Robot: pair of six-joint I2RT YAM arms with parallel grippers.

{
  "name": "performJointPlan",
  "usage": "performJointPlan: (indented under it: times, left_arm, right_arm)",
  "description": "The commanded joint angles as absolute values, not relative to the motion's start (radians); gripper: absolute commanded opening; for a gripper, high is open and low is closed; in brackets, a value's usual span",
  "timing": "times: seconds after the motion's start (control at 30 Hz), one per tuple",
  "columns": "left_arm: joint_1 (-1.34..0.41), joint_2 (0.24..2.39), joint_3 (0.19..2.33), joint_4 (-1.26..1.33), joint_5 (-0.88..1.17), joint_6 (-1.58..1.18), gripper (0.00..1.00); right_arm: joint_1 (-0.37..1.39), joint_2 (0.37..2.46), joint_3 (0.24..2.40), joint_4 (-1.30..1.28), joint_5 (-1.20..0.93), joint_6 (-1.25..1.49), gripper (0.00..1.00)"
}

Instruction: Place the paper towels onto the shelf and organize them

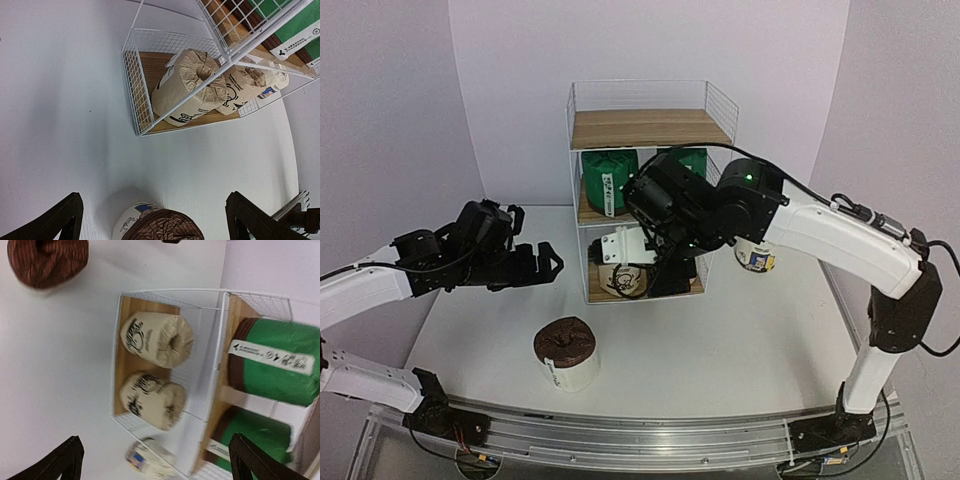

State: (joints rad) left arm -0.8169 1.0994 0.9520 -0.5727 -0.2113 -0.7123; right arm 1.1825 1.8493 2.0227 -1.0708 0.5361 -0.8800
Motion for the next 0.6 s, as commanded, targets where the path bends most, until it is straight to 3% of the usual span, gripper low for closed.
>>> performJointPlan:
  times: [0.0, 0.13, 0.3, 0.57]
  left_arm:
    - [-0.812, 1.034, 0.916, -0.569, -0.233, -0.759, 1.00]
    - [-0.812, 1.012, 0.887, -0.577, -0.261, -0.807, 1.00]
    - [-0.811, 1.034, 0.867, -0.558, -0.293, -0.845, 1.00]
    - [-0.812, 1.102, 0.889, -0.530, -0.319, -0.846, 1.00]
  right_arm:
    - [1.045, 1.626, 1.565, -0.761, 0.344, -0.183, 0.98]
    - [0.943, 1.370, 1.144, -0.481, 0.422, 0.237, 0.98]
    - [0.668, 1.174, 0.913, -0.423, 0.399, 0.399, 0.98]
    - [0.150, 1.373, 0.899, -0.116, -0.085, 0.252, 0.98]
